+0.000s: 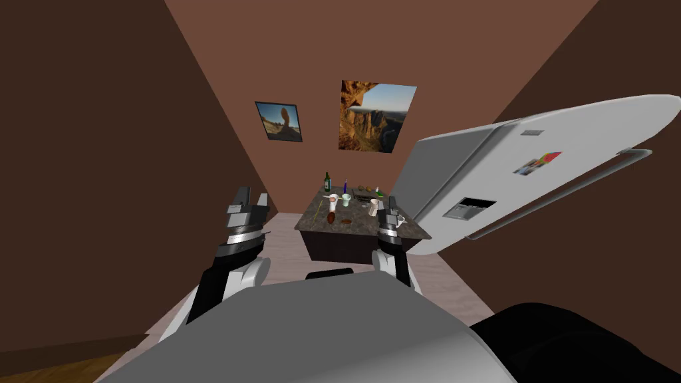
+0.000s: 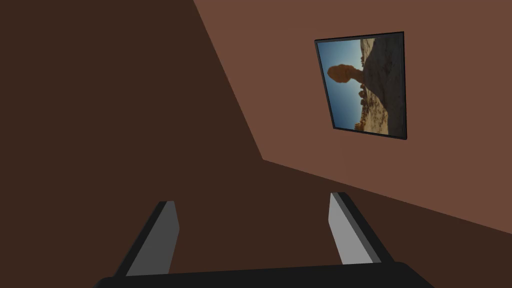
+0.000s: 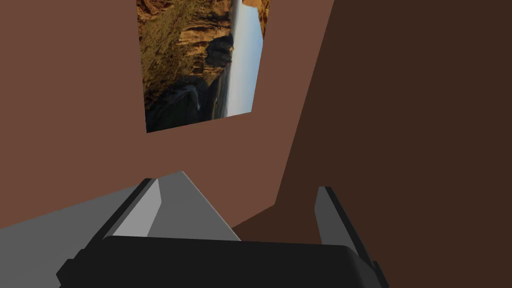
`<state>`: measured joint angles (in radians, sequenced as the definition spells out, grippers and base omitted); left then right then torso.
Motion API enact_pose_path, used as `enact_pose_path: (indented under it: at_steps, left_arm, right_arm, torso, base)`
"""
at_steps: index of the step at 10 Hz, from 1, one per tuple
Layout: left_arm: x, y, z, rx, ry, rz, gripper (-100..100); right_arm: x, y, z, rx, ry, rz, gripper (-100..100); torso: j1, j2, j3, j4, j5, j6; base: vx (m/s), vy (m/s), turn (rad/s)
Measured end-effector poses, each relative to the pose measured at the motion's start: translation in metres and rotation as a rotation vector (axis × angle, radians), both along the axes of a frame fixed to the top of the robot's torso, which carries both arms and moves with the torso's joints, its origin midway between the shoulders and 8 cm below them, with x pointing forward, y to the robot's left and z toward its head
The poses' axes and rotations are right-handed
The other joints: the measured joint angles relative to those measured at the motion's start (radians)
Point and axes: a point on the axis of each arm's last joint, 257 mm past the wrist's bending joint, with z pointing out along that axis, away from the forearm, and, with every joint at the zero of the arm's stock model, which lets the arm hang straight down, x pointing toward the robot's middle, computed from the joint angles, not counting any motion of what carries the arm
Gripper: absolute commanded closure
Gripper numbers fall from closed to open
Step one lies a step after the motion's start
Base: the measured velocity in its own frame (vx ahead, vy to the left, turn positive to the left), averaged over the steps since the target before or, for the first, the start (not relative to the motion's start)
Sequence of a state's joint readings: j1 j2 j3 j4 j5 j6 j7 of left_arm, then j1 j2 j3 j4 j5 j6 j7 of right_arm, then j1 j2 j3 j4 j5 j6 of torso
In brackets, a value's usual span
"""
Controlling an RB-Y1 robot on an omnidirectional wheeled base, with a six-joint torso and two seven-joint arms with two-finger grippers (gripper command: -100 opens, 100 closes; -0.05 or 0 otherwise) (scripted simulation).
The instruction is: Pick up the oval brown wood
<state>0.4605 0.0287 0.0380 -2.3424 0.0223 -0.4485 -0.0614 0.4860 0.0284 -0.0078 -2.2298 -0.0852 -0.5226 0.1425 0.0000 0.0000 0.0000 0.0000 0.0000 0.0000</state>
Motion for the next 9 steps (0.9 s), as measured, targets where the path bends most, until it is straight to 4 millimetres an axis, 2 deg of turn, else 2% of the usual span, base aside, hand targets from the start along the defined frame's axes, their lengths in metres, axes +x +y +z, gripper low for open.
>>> enact_pose_path:
  at_steps: [4, 9]
  left_arm:
    - [0.000, 0.000, 0.000, 0.000, 0.000, 0.000, 0]
    - [0.000, 0.000, 0.000, 0.000, 0.000, 0.000, 0]
  right_arm:
    - [0.007, 0.008, -0.012, -0.100, 0.046, 0.035, -100]
    - [0.015, 0.021, -0.038, -0.242, 0.119, 0.079, -100]
  torso:
    - [0.006, 0.002, 0.001, 0.000, 0.001, 0.000]
    - [0.006, 0.002, 0.001, 0.000, 0.001, 0.000]
  base:
    - [-0.026, 0.092, 0.019]
    - [-0.023, 0.109, 0.026]
